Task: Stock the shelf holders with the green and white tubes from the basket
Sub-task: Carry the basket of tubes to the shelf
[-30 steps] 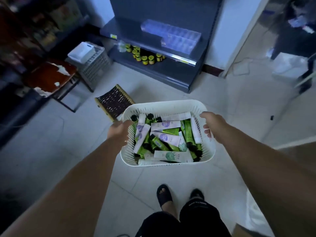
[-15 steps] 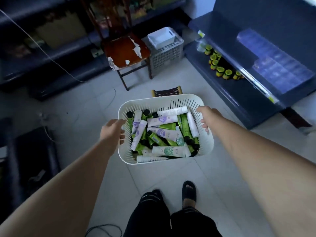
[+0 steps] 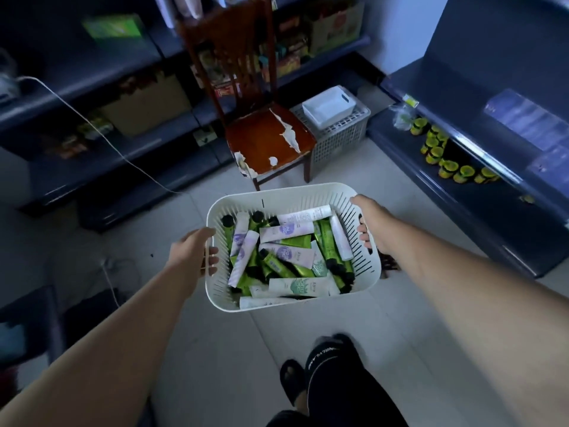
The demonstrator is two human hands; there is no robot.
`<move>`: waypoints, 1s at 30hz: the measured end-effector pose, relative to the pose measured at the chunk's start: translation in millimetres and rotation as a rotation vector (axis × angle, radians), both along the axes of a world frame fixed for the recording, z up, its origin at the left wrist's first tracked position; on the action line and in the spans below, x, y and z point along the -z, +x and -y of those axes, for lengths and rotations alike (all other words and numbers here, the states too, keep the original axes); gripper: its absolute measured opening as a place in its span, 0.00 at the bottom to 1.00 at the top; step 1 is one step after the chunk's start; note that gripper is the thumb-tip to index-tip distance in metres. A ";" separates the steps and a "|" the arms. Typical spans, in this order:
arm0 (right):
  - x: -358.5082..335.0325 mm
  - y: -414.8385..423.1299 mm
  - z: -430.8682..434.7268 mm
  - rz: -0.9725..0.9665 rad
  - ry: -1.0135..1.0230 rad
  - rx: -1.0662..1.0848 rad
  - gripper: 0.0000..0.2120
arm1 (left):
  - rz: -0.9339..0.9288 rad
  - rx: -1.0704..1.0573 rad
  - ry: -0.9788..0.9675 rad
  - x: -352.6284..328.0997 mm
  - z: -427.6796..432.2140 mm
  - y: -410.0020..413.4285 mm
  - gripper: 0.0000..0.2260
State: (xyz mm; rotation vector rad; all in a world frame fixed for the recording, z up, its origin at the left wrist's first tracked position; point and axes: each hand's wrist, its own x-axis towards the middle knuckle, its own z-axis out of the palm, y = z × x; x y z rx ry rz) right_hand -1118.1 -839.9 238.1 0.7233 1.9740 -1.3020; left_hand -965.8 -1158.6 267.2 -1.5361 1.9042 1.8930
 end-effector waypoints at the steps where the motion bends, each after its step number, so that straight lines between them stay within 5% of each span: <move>1: 0.5 -14.3 14.4 -0.010 0.003 -0.008 0.30 | 0.010 0.002 -0.010 -0.8 14.3 -15.6 0.07; 16: -17.1 -281.4 151.3 -0.002 0.105 -0.107 0.23 | 0.038 0.149 -0.034 5.5 144.1 -296.2 0.05; 21: -20.9 -367.1 156.5 -0.008 0.078 -0.020 0.27 | 0.040 0.180 -0.023 3.8 160.5 -402.7 0.05; 30: 3.0 -534.2 148.4 -0.003 0.080 0.232 0.48 | 0.028 0.309 -0.005 40.6 176.9 -587.9 0.11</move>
